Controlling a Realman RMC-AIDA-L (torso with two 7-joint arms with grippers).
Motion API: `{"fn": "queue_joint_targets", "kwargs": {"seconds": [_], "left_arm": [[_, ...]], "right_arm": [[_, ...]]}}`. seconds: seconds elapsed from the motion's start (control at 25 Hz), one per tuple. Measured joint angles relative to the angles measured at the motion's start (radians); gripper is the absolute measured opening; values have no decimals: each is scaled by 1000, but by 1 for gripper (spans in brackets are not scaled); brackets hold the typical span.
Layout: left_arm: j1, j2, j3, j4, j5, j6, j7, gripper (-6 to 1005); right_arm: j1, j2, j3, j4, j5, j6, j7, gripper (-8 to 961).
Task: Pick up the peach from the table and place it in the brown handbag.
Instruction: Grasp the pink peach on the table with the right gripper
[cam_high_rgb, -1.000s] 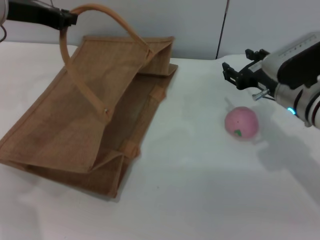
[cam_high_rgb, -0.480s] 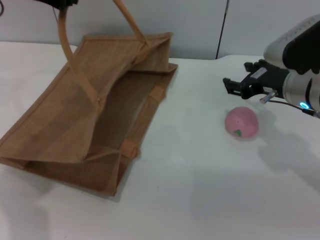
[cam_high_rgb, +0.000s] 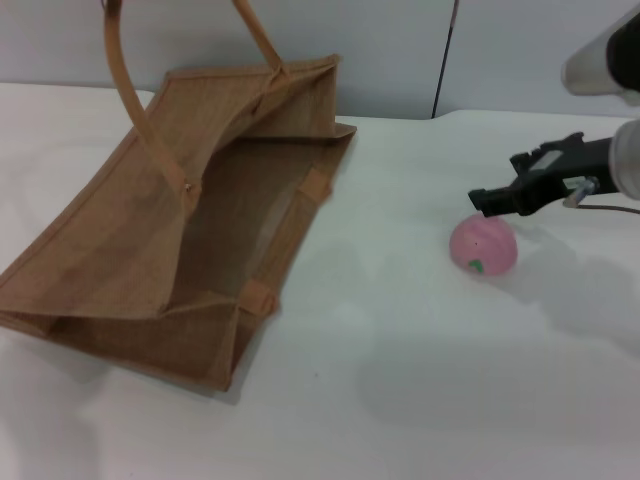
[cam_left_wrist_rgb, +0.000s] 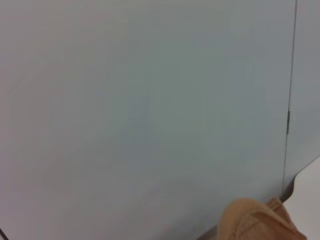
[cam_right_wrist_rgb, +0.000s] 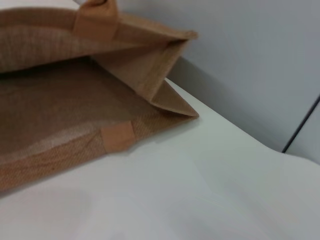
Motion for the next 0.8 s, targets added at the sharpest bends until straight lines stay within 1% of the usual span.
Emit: {"fn": "queue_joint_targets", "kwargs": {"seconds": [0.12,0.28,0.4,0.6,0.8], "left_arm": [[-3,0,0,0,0,-1,-2,121],[-3,0,1,3,0,-3,-5,121],[-3,1,2,5,1,-9,-5,121],[-5,0,2,14,2,-13,-6,121],[-7,0,4,32,2,-14,-15,121]], "right_arm": [[24,3,59,11,-1,98,-11,726],[40,11,74,38,-3,171,-23,760],[58,18,72,93,-3,184,-36,760],[98,39,77,184,-4,172,-66,759],[124,41,80,262,-5,135,-83,758]]}}
